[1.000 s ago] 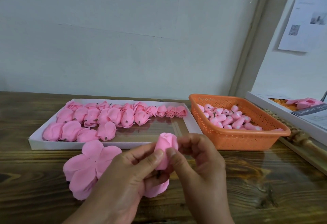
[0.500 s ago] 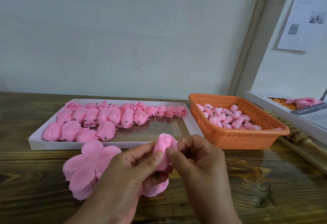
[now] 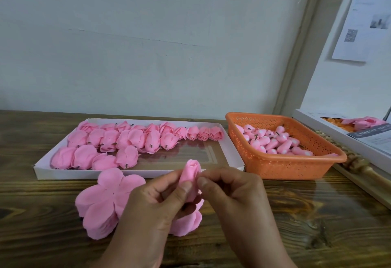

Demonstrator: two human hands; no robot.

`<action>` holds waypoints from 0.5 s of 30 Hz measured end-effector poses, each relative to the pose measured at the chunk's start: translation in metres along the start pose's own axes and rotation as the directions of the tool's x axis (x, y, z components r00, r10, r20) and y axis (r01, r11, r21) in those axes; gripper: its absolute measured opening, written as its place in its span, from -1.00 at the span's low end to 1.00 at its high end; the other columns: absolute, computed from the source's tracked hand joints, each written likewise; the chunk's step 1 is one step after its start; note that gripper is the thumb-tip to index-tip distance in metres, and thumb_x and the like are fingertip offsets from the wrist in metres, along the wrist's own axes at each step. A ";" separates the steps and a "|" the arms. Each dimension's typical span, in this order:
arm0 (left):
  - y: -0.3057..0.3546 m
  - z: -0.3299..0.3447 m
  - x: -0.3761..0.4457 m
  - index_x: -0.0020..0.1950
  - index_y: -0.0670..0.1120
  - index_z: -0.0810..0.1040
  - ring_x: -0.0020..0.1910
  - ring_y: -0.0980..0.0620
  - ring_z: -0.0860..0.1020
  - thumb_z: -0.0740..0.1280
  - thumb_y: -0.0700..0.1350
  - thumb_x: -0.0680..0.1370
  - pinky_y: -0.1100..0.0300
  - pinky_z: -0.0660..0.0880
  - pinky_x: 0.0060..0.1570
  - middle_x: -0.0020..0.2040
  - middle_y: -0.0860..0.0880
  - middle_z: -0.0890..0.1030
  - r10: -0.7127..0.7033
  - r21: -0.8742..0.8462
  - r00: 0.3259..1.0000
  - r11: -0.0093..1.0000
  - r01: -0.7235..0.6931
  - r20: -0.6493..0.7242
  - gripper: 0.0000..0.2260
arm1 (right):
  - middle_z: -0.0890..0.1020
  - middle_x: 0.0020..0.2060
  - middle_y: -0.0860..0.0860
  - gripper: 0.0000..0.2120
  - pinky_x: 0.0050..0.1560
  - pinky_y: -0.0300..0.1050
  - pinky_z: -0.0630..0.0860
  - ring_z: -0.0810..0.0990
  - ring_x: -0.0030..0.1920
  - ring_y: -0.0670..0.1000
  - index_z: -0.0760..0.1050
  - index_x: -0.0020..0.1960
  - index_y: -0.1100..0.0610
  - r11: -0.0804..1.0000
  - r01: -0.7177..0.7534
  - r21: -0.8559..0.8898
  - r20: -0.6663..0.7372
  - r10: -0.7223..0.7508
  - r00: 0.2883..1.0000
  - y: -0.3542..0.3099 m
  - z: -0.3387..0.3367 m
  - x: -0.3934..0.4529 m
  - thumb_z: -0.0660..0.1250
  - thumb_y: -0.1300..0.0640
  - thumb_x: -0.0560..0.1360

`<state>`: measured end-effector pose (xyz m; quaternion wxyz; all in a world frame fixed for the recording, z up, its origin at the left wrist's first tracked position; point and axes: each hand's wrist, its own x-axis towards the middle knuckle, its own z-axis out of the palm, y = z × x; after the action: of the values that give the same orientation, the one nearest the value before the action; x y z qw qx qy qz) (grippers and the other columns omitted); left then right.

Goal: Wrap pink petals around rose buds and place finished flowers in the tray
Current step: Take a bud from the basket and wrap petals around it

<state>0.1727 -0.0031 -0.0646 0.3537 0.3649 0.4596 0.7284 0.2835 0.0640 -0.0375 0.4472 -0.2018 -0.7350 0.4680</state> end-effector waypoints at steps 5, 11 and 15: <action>-0.004 -0.002 -0.001 -0.04 0.14 0.72 -0.04 -0.03 0.68 0.45 0.03 0.21 0.15 0.61 -0.14 -0.07 -0.06 0.72 0.013 0.041 1.000 0.999 -0.014 0.018 -0.67 | 0.60 -0.47 0.05 -0.84 -0.39 -0.28 0.47 0.56 -0.45 -0.07 0.55 -0.29 0.23 0.961 -0.169 0.217 0.041 0.164 0.986 0.004 -0.004 0.006 0.39 0.44 0.38; -0.010 -0.009 -0.002 -0.05 0.20 0.71 -0.01 -0.04 0.68 0.44 0.08 0.19 -0.06 0.59 0.02 -0.06 -0.04 0.72 -0.002 0.095 1.000 0.995 0.001 0.011 -0.66 | 0.62 -0.31 0.07 -0.87 -0.31 -0.28 0.48 0.57 -0.32 -0.06 0.62 -0.07 0.19 0.947 -0.266 0.179 0.172 0.236 0.956 0.011 -0.009 0.011 0.43 0.33 0.39; -0.011 -0.009 -0.003 -0.08 0.20 0.71 -0.05 -0.05 0.69 0.44 0.10 0.17 -0.01 0.61 -0.04 -0.10 -0.07 0.72 0.009 0.111 1.000 0.994 -0.010 0.002 -0.67 | 0.63 -0.34 0.23 -0.96 -0.24 -0.03 0.55 0.57 -0.33 0.06 0.60 -0.22 0.31 0.979 -0.172 0.112 0.145 0.156 0.977 0.006 -0.010 0.009 0.41 0.38 0.40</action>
<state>0.1683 -0.0059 -0.0783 0.3298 0.3867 0.4973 0.7031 0.2865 0.0781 -0.0374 0.3677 -0.2015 -0.7140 0.5607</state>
